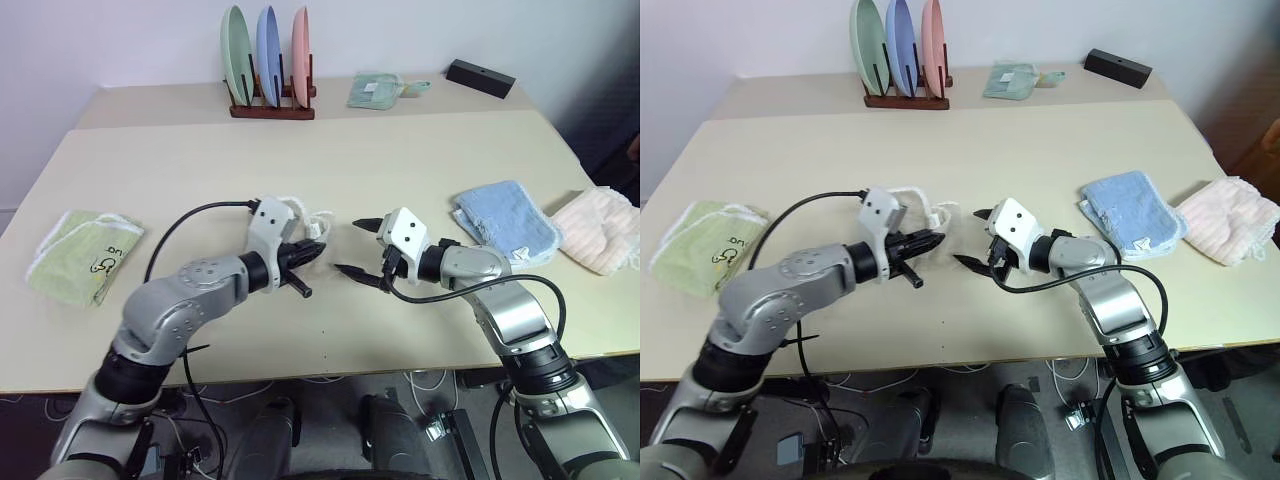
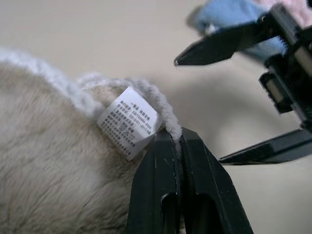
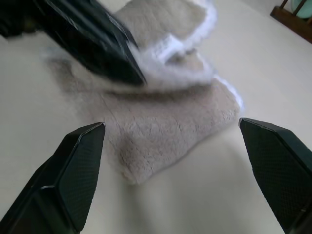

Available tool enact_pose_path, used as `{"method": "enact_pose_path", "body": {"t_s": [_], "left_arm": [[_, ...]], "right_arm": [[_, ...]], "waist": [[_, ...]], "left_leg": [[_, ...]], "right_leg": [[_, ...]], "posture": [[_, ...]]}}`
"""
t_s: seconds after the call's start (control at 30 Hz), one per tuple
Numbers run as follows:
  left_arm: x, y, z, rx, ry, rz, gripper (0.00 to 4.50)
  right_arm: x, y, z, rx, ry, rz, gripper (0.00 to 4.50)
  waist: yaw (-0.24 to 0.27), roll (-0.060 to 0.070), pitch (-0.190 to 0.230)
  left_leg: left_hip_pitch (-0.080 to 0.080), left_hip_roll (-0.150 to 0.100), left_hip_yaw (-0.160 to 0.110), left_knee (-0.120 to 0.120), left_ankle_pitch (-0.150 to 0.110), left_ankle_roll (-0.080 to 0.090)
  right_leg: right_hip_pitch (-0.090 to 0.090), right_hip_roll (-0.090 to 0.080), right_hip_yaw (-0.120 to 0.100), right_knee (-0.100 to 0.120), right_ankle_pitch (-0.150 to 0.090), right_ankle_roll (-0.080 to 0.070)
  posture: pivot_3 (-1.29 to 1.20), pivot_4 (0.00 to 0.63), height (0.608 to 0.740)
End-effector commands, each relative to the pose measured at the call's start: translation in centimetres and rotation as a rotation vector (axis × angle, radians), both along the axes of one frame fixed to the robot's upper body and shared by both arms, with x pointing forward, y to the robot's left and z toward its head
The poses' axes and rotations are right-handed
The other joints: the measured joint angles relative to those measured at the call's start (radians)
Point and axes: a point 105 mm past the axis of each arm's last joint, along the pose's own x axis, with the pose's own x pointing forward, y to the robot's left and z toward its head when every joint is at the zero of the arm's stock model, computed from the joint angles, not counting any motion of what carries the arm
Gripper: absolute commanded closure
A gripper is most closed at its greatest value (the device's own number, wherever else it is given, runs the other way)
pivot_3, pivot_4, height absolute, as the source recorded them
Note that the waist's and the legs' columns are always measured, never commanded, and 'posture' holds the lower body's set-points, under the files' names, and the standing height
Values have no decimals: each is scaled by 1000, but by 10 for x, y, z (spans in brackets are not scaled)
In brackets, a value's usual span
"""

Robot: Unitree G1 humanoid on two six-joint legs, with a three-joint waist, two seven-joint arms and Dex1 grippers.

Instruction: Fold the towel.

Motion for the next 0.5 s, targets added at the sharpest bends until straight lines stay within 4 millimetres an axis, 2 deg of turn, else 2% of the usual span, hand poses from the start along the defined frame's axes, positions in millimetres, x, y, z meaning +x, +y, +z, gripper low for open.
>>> {"method": "enact_pose_path", "body": {"t_s": [0.03, 0.3, 0.4, 0.43, 0.5], "left_arm": [[2, -7, 2, -5, -18, -27, 4460], [-9, -18, -4, -33, 21, -104, 4460], [-12, -19, -9, -32, 48, -107, 3580], [-13, -19, -9, -40, 51, -110, 3191], [-15, -17, -5, -49, 47, -113, 2128]], "right_arm": [[-1, -2, 11, 17, -51, -13, 0], [4, -3, 9, 14, -57, -37, 0], [6, -2, 9, 14, -61, -42, 0], [6, -2, 9, 14, -62, -43, 0], [7, -3, 9, 12, -63, -45, 0]], "waist": [[-1, 0, 0], [0, 0, 0], [0, 0, 0], [-1, 0, 0], [-4, 0, 0]], "left_leg": [[0, 0, 0, 0, 0, 0], [0, 0, 0, 0, 0, 0], [0, 0, 0, 0, 0, 0], [0, 0, -1, 0, 0, 0], [0, 0, -1, 0, 0, 0]], "right_leg": [[0, 0, 0, 0, 0, 0], [0, 0, 0, 0, 0, 0], [0, 0, 0, 0, 0, 0], [0, 0, 0, 0, 0, 0], [0, 0, 0, 0, 0, 0]], "posture": [[0, 150, 737], [0, 150, 737], [0, 150, 737], [0, 150, 737], [0, 150, 737]]}}
